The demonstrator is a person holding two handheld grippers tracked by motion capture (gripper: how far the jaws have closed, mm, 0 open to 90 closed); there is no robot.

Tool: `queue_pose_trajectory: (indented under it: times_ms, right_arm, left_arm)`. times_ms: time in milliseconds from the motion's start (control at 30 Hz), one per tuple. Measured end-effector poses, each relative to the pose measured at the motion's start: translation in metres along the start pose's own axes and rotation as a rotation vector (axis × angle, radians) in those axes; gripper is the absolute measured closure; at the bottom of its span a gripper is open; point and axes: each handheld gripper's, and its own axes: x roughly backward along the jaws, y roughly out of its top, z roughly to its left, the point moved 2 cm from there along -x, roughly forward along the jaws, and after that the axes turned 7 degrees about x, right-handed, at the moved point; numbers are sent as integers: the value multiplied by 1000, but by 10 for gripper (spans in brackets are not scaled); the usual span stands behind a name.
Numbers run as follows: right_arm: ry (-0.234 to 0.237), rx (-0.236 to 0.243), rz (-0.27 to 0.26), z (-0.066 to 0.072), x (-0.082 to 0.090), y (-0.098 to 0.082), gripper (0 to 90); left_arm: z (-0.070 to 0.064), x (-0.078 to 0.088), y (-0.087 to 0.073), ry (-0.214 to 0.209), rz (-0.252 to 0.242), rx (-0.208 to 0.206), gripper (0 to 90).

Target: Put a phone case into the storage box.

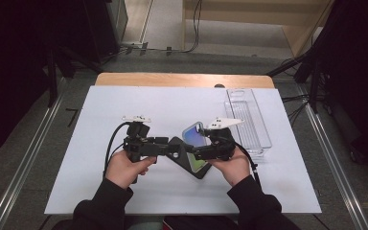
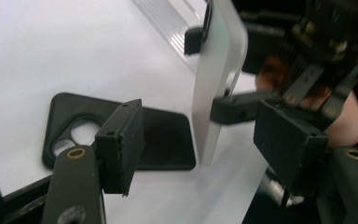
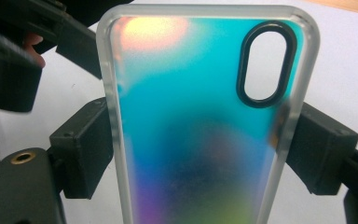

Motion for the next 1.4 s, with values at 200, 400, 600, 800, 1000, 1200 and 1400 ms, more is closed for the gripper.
queue_pose_trajectory:
  times_ms: [200,400,600,800,1000,1200,1400]
  right_arm:
    - [26,-12,4,-3,1,-1,155]
    - [29,-7,11,-3,1,0,156]
    - [38,-16,16,-5,4,1,156]
    - [45,-17,21,-7,6,0,156]
    - [46,-20,33,-8,7,0,156]
    - [42,-18,42,-10,9,1,156]
    - [29,-31,35,-17,15,3,156]
  left_arm:
    - [7,1,-8,32,52,-99,325]
    - [17,4,-16,46,64,-148,323]
    - [27,8,-28,61,99,-196,323]
    - [35,10,-40,62,106,-225,295]
    - [46,11,-51,64,132,-231,295]
    - [52,14,-59,77,149,-220,295]
    - [58,21,-68,94,154,-209,295]
